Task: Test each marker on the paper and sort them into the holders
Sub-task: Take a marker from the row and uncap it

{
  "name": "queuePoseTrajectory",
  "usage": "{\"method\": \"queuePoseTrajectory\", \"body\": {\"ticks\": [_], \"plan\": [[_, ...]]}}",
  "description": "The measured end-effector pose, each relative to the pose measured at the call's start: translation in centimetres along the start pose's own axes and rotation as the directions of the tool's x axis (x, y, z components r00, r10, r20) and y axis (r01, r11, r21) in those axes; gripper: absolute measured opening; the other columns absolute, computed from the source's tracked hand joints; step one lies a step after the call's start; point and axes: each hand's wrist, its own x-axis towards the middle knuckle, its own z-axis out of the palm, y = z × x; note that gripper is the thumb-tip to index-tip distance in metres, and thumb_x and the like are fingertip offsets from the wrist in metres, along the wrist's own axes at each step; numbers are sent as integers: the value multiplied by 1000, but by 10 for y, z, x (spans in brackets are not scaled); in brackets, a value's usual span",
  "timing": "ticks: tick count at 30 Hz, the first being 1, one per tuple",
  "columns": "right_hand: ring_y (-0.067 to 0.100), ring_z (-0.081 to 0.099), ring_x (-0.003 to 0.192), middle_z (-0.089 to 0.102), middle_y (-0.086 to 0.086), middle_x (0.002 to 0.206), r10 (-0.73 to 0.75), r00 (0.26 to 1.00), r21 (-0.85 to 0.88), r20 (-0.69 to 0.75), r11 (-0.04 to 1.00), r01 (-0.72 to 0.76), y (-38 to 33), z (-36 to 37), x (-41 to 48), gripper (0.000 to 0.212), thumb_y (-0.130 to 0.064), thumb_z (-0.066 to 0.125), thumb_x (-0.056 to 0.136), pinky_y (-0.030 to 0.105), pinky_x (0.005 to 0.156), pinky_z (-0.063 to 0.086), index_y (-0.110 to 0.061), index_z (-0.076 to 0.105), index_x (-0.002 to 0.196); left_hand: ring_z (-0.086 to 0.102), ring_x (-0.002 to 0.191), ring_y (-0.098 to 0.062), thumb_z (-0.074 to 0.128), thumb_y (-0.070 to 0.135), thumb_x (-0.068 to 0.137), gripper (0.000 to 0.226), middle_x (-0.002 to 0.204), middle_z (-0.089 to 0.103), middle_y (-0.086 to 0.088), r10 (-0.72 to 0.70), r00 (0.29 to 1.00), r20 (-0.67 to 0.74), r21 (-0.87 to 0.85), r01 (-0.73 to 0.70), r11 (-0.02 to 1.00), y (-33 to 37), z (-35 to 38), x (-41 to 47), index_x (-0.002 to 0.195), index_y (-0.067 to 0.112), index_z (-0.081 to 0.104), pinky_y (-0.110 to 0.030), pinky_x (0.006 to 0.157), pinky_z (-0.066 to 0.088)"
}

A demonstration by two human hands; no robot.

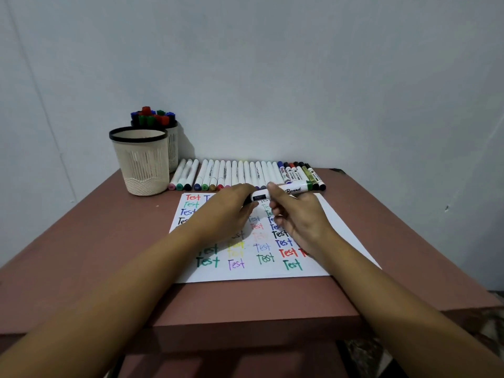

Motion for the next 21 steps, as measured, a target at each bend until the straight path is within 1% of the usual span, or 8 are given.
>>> {"method": "queuePoseTrajectory", "body": {"ticks": [3, 6, 8, 11, 15, 17, 19, 21], "plan": [[10, 44, 47, 54, -1, 53, -11, 1000, -53, 7, 999, 12, 4, 0, 1, 21, -21, 67, 87, 22, 46, 32, -12, 62, 68, 50, 86, -22, 46, 15, 96, 26, 101, 60, -11, -15, 999, 36, 13, 15, 1000, 1, 3, -2, 119, 5, 51, -25, 65, 26], [9, 42, 45, 52, -2, 52, -34, 999, -56, 2, 998, 34, 5, -3, 4, 24, -22, 64, 89, 25, 50, 31, -11, 60, 67, 48, 89, -18, 42, 24, 98, 32, 106, 57, -6, -23, 998, 62, 33, 21, 999, 6, 4, -4, 126, 8, 46, -26, 67, 27], [8, 40, 45, 50, -2, 51, -55, 998, -55, 20, 997, 56, 5, -3, 3, 23, -20, 63, 90, 24, 49, 30, -11, 60, 69, 48, 81, -15, 40, 33, 97, 33, 94, 56, 1, -22, 998, 58, 67, 18, 998, 9, 4, -3, 121, 12, 48, -28, 63, 28], [6, 38, 44, 47, -2, 51, -49, 997, 7, 59, 999, 48, 6, -2, 2, 23, -17, 60, 92, 19, 46, 31, -11, 60, 69, 45, 57, -11, 43, 34, 96, 23, 62, 44, 12, -6, 1000, 1, 34, 6, 999, 10, 4, -3, 97, 13, 53, -28, 50, 24], [4, 39, 44, 45, -3, 52, -61, 991, 81, 120, 995, 51, 5, -2, 2, 22, -12, 56, 93, 15, 43, 32, -12, 60, 71, 36, 46, -10, 53, 31, 93, 22, 49, 39, 6, -40, 999, -14, -148, 37, 988, 11, 3, -4, 74, 20, 49, -27, 47, 23], [3, 38, 44, 45, -4, 50, -68, 988, 85, 135, 995, 57, 5, -2, 2, 21, -10, 55, 93, 15, 43, 31, -11, 59, 73, 36, 47, -10, 53, 36, 91, 22, 49, 41, 4, -54, 999, 0, -233, 53, 971, 10, 3, -4, 72, 25, 52, -28, 49, 25], [2, 38, 44, 45, -5, 49, -76, 986, 88, 146, 994, 64, 4, -2, 3, 20, -10, 55, 93, 14, 42, 31, -10, 58, 74, 33, 47, -7, 52, 42, 88, 24, 51, 46, -1, -84, 996, 24, -328, 87, 941, 9, 3, -3, 80, 22, 62, -28, 51, 28], [3, 38, 46, 44, -5, 50, -102, 982, 71, 158, 993, 92, 3, -3, 3, 20, -10, 55, 93, 14, 43, 31, -10, 58, 73, 37, 46, -3, 56, 38, 89, 21, 52, 52, 5, -105, 993, 57, -415, 119, 902, 10, 1, -3, 90, 21, 68, -22, 52, 31]]}}
